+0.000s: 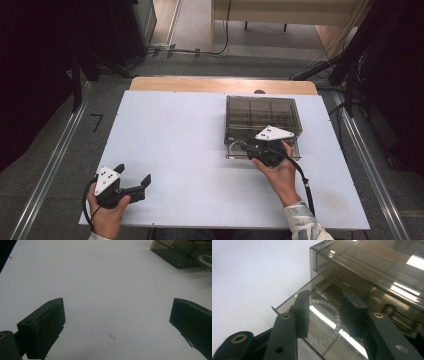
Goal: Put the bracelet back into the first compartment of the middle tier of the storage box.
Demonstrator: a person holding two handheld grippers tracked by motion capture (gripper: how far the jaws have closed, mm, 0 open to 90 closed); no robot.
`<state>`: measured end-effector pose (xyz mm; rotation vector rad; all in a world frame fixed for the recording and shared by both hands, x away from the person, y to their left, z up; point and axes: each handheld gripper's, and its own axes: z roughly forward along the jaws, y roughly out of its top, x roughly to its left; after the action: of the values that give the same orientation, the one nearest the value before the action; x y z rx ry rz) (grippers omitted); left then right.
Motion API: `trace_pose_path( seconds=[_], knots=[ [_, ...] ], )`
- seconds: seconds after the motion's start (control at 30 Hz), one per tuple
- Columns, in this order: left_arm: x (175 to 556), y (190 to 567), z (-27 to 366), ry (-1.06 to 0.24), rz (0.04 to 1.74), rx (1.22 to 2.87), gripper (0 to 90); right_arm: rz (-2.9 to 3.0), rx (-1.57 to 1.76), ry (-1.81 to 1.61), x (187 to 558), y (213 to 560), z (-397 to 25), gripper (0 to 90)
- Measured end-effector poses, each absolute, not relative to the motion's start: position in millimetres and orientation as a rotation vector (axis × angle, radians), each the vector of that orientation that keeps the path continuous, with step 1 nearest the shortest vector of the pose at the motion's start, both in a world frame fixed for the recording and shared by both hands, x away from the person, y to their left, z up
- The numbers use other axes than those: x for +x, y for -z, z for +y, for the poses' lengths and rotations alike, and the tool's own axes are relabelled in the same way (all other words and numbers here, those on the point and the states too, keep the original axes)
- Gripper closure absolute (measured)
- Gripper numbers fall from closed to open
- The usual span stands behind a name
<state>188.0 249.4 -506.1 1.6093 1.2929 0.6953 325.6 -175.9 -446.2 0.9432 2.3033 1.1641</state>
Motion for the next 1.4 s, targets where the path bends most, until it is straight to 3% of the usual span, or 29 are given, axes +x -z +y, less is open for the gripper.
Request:
trace_pose_path(
  seconds=[0.6,1.4],
  knots=[
    [188,507,250,-0.695,1.303,1.607,0.5,2.143,1.100,-1.167,305,446,-246,21.8],
    [187,506,251,-0.698,1.302,1.603,0.5,2.019,1.276,-1.109,286,465,-328,16.1]
  ],
)
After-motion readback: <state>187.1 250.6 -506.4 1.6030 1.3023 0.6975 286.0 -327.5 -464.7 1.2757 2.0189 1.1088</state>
